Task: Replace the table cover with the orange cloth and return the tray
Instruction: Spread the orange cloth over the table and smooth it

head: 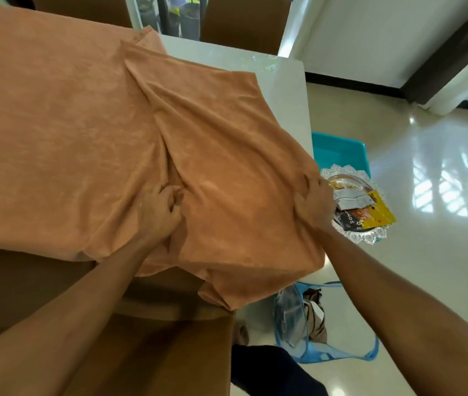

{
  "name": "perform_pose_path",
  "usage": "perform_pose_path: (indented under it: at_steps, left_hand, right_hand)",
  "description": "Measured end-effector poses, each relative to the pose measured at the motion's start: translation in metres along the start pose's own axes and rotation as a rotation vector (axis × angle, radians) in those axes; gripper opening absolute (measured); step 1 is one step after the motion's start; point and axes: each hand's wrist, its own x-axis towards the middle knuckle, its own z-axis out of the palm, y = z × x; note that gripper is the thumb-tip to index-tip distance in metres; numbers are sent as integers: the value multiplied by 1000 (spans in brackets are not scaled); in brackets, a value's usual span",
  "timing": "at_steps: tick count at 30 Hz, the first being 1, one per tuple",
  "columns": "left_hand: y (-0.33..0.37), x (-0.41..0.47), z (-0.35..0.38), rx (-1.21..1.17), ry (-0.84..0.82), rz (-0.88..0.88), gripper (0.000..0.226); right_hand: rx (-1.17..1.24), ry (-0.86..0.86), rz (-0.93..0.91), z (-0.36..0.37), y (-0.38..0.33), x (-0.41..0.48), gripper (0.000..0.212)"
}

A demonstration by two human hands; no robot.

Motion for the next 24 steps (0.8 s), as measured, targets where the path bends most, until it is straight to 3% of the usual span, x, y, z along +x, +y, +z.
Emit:
perform_pose_path:
  at_steps: [4,8,11,14,17,19,21,24]
  left_hand:
    - [20,17,18,-13,42,24,38]
    - [48,38,38,-8,119,68,26]
    - [73,60,53,17,154,54,24]
    - [90,69,65,0,164,43,19]
    - [118,99,86,-44,162,-73,21]
    - [130,122,90,-122,164,-118,25]
    - [142,146,93,-206,228,-190,28]
    - [160,181,90,-383,325,-324,35]
  right_hand:
    - [127,9,-117,3,-16,45,53]
    - [312,120,75,3,-27,119,37]
    - [466,-159,269,4,-36,168,31]
    - [466,-373,172,12,-61,175,29]
    - [614,-549,113,11,-78,189,27]
    - [695,-496,53,15,-83,188,22]
    - [729,-336,-34,17,-82,181,21]
    - [716,-177,-302,23,-78,160,17]
